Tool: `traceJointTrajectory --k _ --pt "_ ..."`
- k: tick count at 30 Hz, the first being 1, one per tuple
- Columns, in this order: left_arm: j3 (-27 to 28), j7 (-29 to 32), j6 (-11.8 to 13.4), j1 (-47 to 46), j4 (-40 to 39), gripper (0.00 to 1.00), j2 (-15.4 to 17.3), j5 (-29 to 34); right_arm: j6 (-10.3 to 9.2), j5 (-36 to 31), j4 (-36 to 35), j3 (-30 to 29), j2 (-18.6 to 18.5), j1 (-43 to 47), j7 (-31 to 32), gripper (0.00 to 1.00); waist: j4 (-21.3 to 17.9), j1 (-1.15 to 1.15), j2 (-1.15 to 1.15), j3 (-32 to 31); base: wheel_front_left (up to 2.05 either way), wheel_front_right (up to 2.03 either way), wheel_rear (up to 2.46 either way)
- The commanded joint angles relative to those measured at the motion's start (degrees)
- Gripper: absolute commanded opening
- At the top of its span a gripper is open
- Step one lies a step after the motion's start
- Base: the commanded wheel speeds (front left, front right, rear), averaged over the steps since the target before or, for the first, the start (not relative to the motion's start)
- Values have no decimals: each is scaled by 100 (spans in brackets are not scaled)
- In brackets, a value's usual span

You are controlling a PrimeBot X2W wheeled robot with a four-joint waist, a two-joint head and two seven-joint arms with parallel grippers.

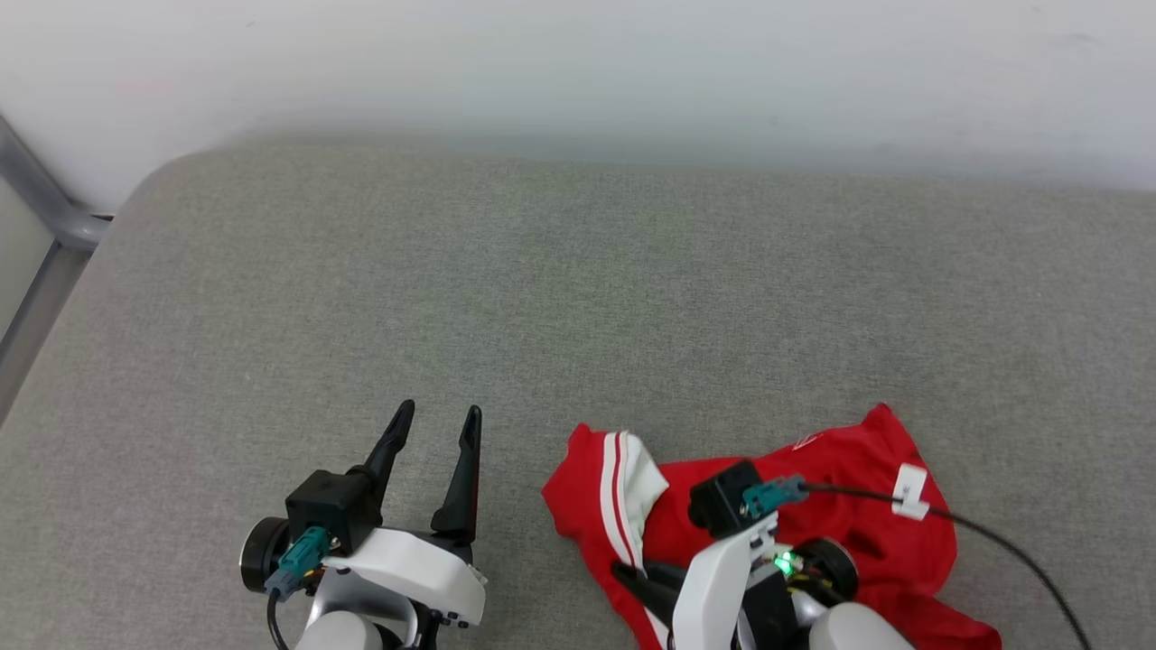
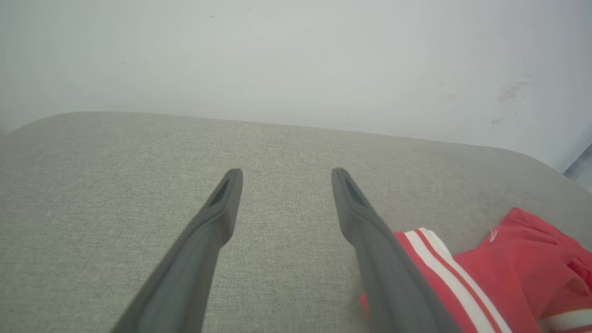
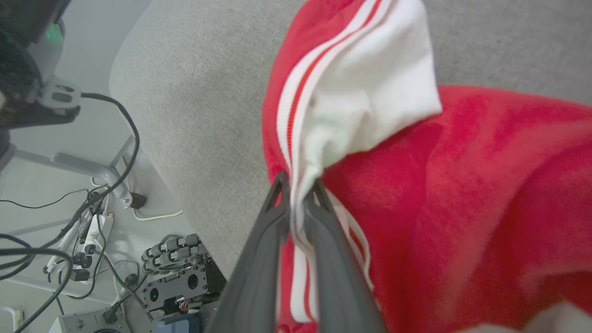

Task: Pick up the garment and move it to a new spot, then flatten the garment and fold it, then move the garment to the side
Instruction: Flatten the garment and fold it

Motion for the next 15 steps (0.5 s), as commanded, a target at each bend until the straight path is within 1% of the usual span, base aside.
traceJointTrajectory --k 1,2,4,5,9,11,15 --pt "-3 -7 -25 10 10 100 -3 -9 -2 41 44 3 12 49 -83 0 22 0 0 13 0 0 0" --pt "-10 -8 -25 10 19 100 -4 -16 -2 52 145 58 19 63 -165 4 36 0 0 17 0 0 0" --pt "-18 -10 -9 27 16 100 -6 -24 -2 80 294 154 46 110 -366 73 48 0 0 23 0 0 0" --pt "-9 -11 -6 40 26 100 7 -33 -2 81 308 181 59 94 -532 100 45 0 0 18 0 0 0" --pt "4 -17 19 79 70 100 33 -48 -2 57 121 262 67 67 -1376 100 9 0 0 -45 0 0 0" --pt "12 -19 31 104 89 100 41 -63 -2 35 -58 297 3 75 -1833 100 -23 0 0 -102 0 0 0" --pt "13 -23 47 152 118 100 57 -96 -2 -133 -385 108 -123 193 -2619 100 -91 0 0 -243 0 0 0"
